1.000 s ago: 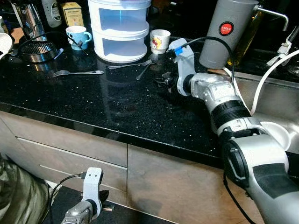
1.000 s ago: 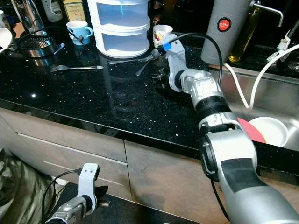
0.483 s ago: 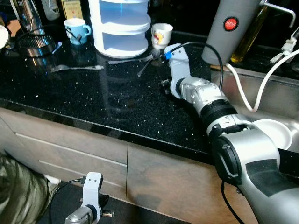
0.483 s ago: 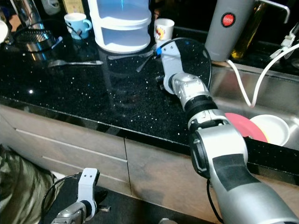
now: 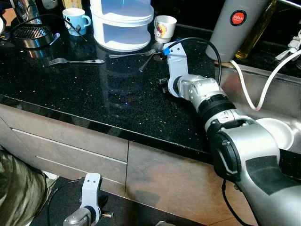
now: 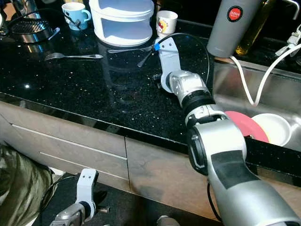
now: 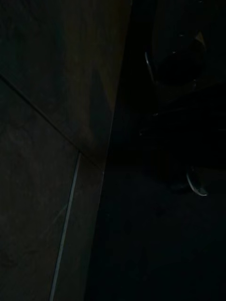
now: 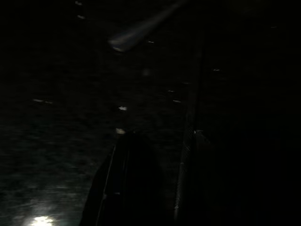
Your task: Kitchen organization
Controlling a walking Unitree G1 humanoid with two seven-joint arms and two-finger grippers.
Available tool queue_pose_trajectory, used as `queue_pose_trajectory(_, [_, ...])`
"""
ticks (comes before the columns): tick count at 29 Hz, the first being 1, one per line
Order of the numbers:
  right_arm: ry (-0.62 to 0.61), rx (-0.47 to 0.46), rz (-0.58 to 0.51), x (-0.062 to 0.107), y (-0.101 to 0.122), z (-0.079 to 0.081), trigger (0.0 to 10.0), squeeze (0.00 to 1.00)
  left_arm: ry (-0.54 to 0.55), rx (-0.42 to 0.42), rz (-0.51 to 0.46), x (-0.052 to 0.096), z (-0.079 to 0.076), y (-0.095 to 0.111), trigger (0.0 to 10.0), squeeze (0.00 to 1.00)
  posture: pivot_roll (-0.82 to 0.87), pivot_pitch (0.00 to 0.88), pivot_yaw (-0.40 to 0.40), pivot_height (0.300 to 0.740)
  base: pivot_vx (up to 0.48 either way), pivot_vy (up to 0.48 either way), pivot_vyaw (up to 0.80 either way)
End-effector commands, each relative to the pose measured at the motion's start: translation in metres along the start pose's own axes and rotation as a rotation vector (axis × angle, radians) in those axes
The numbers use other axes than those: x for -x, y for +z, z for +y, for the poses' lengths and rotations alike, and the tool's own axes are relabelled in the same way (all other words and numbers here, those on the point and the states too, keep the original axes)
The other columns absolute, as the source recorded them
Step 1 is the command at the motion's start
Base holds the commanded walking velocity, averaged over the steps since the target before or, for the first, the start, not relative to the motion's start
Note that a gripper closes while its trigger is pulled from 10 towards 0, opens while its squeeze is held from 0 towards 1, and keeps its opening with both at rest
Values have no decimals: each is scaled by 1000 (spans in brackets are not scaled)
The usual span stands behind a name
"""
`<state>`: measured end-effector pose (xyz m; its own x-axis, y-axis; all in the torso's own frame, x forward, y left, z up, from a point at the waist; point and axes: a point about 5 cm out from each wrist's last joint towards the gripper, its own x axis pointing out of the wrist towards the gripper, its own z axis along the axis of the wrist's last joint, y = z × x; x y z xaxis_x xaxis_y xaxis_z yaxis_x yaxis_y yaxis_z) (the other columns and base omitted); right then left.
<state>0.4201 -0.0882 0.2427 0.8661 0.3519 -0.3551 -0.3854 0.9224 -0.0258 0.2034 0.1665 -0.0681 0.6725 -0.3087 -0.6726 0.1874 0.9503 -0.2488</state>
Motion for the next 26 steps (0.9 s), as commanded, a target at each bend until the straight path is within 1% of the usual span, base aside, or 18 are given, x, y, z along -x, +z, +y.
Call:
queue_pose_trajectory(1, [31,-37,-2,0,2,2,10000,0,-26,-9,17,-1,-7,-7,10000,0,-1,109,-73,740,0,0,0])
queue_pose_trajectory(5, [61,-55,-23,2,8,4,10000,0,-29,-12,16,-1,-7,-6,10000,0,0,107,-73,740,0,0,0])
queue_pose_trajectory(8, [93,-82,-59,3,16,7,10000,0,-33,-13,13,-1,-8,-5,10000,0,1,104,-73,740,0,0,0])
queue_pose_trajectory(10, [116,-84,-50,4,17,8,10000,0,-35,-14,10,-2,-8,-4,10000,0,3,103,-74,740,0,0,0])
queue_pose_trajectory(13, [151,-38,15,3,10,10,10000,0,-36,-13,7,-2,-8,-3,10000,0,4,101,-74,740,0,0,0])
queue_pose_trajectory(14, [151,-38,15,3,10,10,10000,0,-36,-13,7,-2,-8,-3,10000,0,4,101,-74,740,0,0,0])
queue_pose_trajectory(15, [172,2,55,3,6,11,10000,0,-35,-13,6,-2,-8,-2,10000,0,3,102,-74,740,0,0,0])
queue_pose_trajectory(17, [175,15,63,3,5,11,10000,0,-35,-13,5,-2,-8,-2,10000,0,3,102,-74,740,0,0,0])
queue_pose_trajectory(18, [159,7,28,3,9,9,10000,0,-34,-13,5,-2,-8,-2,10000,0,-1,103,-72,740,0,0,0])
queue_pose_trajectory(19, [159,7,28,3,9,9,10000,0,-34,-13,5,-2,-8,-2,10000,0,-1,103,-72,740,0,0,0])
queue_pose_trajectory(21, [138,-22,-38,4,17,7,10000,0,-35,-12,3,-2,-8,-1,10000,0,2,102,-72,740,0,0,0])
queue_pose_trajectory(22, [138,-22,-38,4,17,7,10000,0,-35,-12,3,-2,-8,-1,10000,0,2,102,-72,740,0,0,0])
queue_pose_trajectory(25, [122,-114,-147,7,30,5,10000,0,-38,-11,0,-2,-9,-1,10000,0,6,102,-72,740,0,0,0])
queue_pose_trajectory(26, [122,-135,-167,7,32,4,10000,0,-39,-11,-1,-2,-9,-1,10000,0,6,102,-72,740,0,0,0])
